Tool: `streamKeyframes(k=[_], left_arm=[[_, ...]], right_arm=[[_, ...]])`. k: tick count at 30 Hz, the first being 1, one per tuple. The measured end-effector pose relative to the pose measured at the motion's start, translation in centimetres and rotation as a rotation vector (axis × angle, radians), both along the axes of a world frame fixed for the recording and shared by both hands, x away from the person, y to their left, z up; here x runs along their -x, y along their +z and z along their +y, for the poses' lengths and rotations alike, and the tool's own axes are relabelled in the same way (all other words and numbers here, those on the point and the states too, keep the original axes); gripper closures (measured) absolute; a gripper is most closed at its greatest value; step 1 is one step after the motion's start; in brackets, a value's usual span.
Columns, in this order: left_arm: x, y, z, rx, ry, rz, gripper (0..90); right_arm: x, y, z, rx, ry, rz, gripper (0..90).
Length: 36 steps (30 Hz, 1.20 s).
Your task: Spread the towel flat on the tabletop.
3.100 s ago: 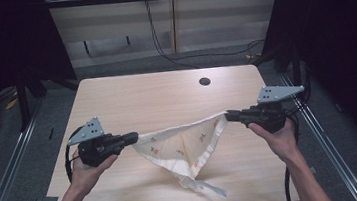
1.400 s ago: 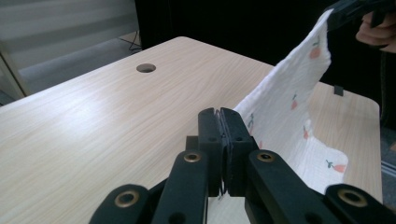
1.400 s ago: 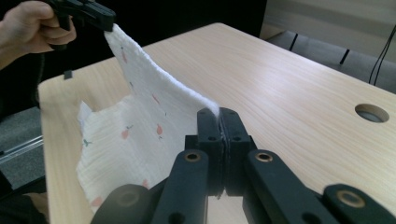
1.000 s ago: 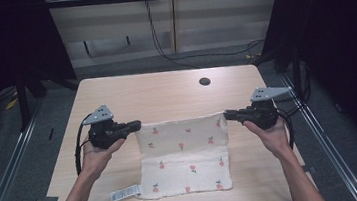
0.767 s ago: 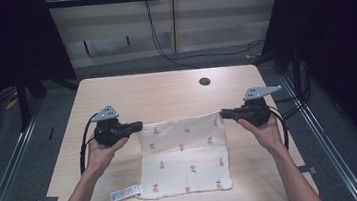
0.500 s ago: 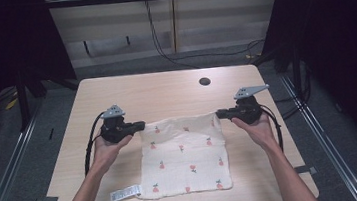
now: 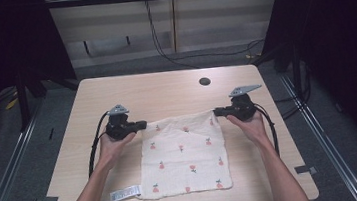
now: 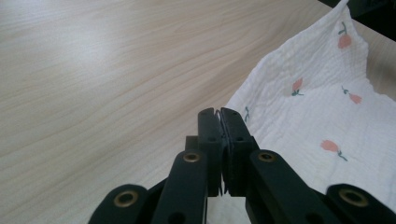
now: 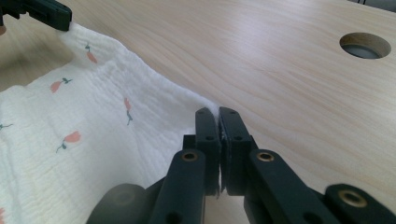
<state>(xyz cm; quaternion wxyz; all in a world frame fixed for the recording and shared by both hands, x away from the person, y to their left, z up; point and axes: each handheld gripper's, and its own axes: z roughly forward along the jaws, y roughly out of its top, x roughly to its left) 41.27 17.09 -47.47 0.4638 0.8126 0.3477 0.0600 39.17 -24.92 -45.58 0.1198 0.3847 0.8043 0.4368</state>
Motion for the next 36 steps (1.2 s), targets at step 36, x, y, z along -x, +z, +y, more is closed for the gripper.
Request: streamKeyframes(k=[36], left_arm=[[9.4,0.5,1.6,-0.118,-0.216,0.002,66.6]], right_arm=[[9.1,-1.8,3.3,0.160,0.179,0.080,58.2]])
